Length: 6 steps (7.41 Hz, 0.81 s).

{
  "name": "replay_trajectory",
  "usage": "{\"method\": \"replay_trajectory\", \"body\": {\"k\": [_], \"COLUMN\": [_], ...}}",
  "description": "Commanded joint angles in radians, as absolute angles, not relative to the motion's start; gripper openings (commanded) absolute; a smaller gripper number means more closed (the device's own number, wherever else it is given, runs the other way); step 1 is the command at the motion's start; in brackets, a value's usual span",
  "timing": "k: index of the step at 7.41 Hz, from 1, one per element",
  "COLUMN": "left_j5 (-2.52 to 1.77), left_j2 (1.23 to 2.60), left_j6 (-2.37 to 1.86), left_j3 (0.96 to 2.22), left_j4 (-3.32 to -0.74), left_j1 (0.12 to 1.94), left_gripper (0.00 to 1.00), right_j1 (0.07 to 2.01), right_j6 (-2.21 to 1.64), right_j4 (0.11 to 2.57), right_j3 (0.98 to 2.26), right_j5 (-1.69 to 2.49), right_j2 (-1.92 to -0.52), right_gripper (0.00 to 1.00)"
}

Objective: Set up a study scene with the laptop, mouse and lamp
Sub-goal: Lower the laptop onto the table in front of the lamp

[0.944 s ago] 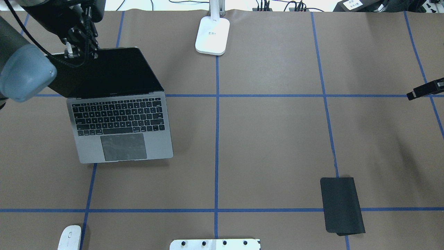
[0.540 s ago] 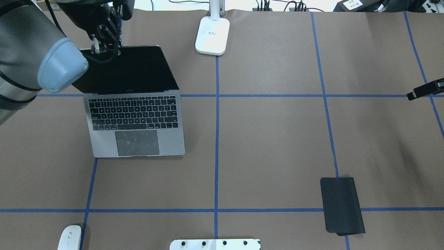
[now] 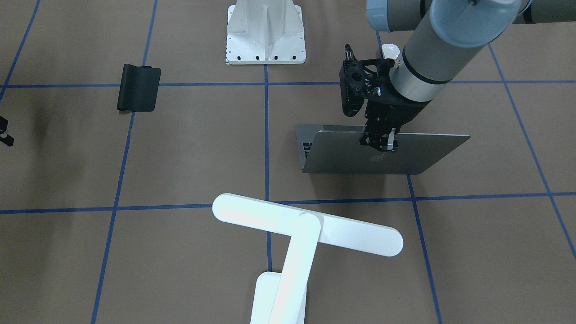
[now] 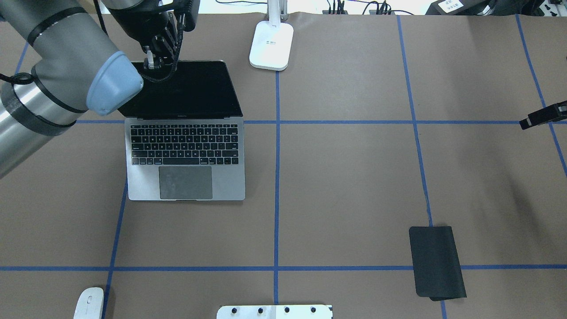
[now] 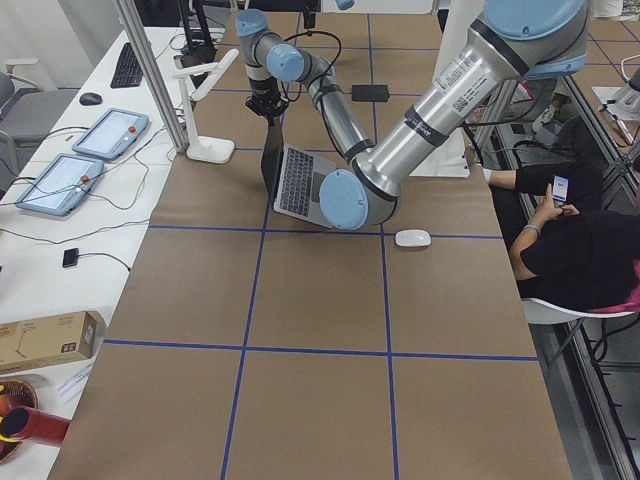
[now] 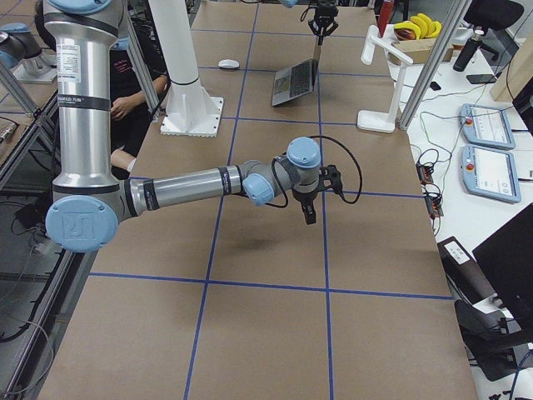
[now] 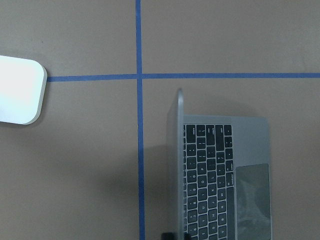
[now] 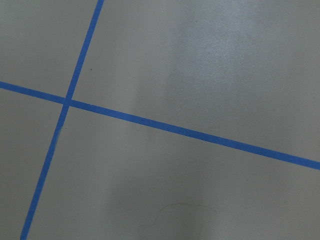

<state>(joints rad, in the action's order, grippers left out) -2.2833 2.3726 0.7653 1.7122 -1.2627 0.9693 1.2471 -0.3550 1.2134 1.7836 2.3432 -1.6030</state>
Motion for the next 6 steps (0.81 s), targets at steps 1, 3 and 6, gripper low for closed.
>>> {"method": "replay_trajectory", "body": {"k": [1, 3, 6], "left_j5": [-2.251, -2.196, -2.181], "left_j2": [2.405, 2.469, 2.442], "left_j6": [0.759, 0.755, 0.756], "left_j3": [1.665, 1.602, 1.452], "left_j4": [-1.302, -1.305, -1.504], "left_j1": [0.968, 0.968, 0.968], "left_gripper": [0.06, 0.06, 0.08], "right_j1": [1.247, 1.247, 1.247], "right_j6": [-0.354, -0.356, -0.357], "right_j4": [1.215, 1.215, 1.218], "right_j3": [1.781, 1.779, 1.796], "right_j5": [2.352, 2.35, 2.355], "right_j2": [-1.603, -1.6, -1.598], "right_gripper": [1.0, 1.0, 1.0]}}
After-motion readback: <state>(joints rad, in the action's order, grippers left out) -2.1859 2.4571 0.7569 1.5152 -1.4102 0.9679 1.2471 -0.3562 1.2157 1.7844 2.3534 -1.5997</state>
